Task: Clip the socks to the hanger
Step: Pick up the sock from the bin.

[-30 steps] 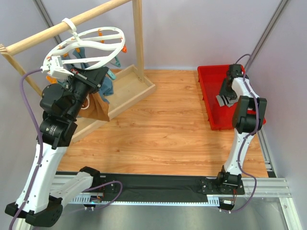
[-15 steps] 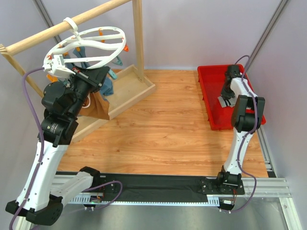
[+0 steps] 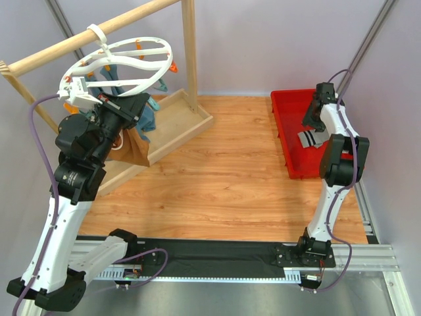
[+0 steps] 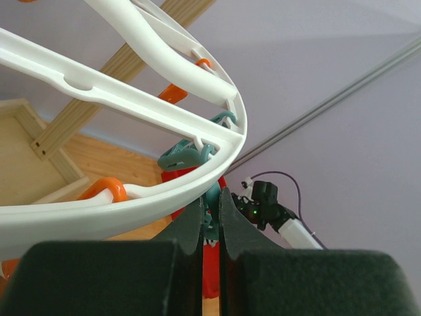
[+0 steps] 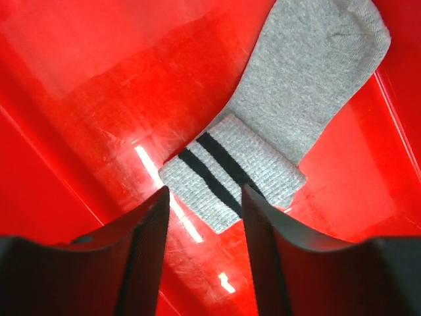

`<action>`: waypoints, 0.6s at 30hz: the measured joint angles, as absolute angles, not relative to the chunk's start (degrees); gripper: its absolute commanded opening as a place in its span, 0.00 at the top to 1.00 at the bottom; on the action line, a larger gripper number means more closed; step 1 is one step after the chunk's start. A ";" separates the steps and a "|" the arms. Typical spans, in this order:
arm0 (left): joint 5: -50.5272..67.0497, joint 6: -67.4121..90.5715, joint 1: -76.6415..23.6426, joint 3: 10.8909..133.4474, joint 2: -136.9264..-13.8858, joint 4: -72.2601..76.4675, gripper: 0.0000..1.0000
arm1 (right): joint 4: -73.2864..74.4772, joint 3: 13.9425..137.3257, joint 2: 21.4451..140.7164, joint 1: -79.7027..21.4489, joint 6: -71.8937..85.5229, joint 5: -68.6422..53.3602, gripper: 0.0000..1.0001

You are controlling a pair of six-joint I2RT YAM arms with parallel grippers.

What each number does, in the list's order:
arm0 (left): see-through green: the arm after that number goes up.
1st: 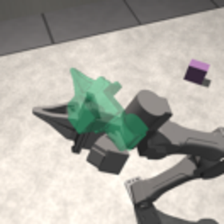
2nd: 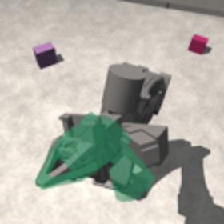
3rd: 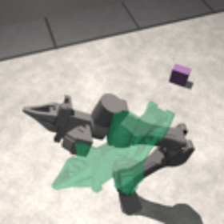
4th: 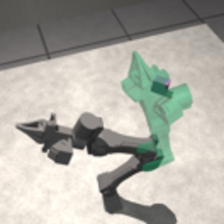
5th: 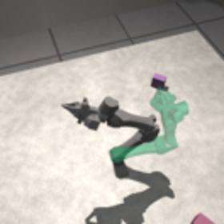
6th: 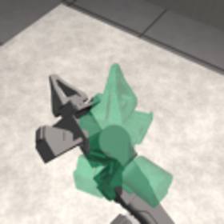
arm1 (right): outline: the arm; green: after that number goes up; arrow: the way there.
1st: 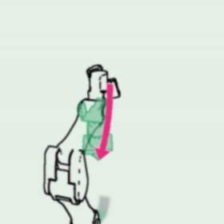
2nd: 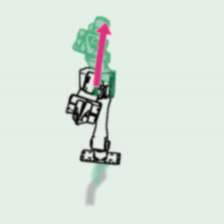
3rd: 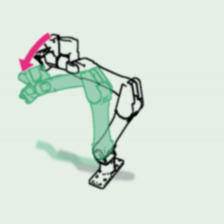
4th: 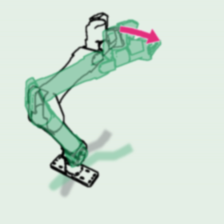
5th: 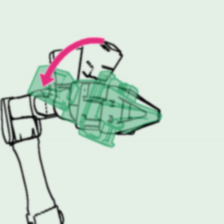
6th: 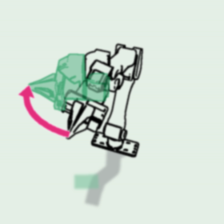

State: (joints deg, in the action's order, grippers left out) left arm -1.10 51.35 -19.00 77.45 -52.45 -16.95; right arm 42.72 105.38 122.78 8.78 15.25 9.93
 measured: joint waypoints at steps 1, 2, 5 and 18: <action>-1.10 51.33 -19.00 77.45 -52.42 -16.95 1.00 | 42.72 105.38 122.78 8.80 15.55 9.91 0.50; -1.10 51.33 -19.00 77.45 -52.42 -16.95 1.00 | 42.83 105.38 122.87 8.82 15.68 9.96 0.50; -1.08 51.31 -19.00 77.45 -52.42 -16.97 1.00 | 42.98 105.38 123.66 8.93 16.27 10.07 0.50; -0.86 51.13 -19.00 78.19 -52.56 -17.54 1.00 | 42.54 105.45 129.29 9.56 17.54 10.11 1.00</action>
